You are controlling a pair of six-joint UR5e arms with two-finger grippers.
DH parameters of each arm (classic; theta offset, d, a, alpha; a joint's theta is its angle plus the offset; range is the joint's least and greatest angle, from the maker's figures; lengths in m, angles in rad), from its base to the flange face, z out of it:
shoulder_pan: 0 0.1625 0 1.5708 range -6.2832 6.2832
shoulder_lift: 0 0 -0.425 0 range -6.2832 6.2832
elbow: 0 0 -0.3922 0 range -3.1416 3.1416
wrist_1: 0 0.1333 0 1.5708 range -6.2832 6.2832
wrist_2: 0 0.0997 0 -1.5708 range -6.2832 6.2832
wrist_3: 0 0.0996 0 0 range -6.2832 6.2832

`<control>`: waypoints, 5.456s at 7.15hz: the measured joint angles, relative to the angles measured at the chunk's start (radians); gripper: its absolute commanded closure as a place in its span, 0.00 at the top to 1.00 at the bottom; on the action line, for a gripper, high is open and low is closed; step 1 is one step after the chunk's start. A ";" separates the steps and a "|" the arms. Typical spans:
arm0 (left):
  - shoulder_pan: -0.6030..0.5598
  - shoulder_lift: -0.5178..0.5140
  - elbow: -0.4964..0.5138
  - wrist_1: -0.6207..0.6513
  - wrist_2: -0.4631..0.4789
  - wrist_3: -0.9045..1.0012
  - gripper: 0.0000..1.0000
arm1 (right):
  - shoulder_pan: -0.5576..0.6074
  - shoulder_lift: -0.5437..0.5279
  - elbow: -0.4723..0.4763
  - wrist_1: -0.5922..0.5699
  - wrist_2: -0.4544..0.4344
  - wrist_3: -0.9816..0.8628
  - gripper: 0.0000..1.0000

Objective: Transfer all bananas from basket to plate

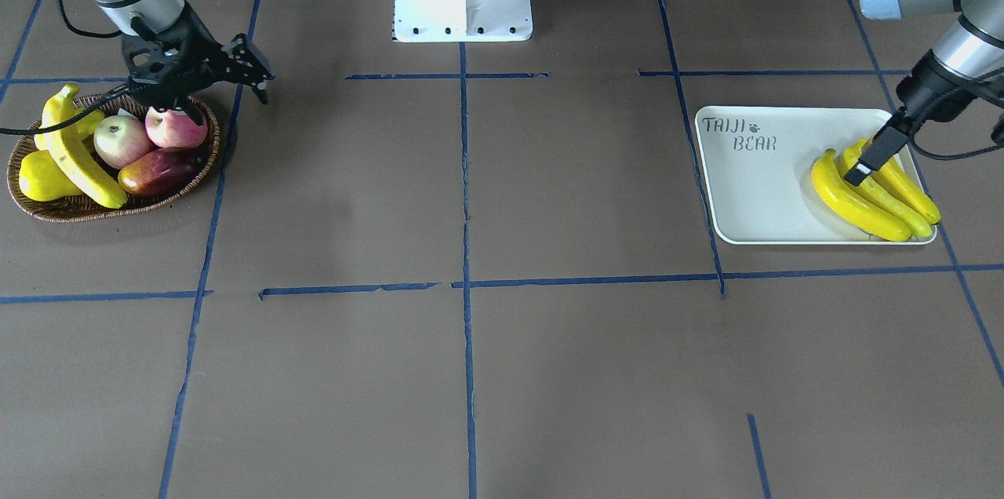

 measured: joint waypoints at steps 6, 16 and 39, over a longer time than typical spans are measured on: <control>0.137 -0.001 -0.088 0.001 0.006 -0.005 1.00 | 0.126 -0.267 -0.053 0.043 -0.042 -0.297 1.00; 0.153 0.002 -0.089 0.001 0.007 -0.006 1.00 | 0.152 -0.230 -0.181 -0.037 -0.024 -0.421 0.64; 0.272 -0.281 -0.099 0.164 0.036 -0.193 1.00 | 0.059 0.272 -0.130 -0.035 0.090 -0.173 0.01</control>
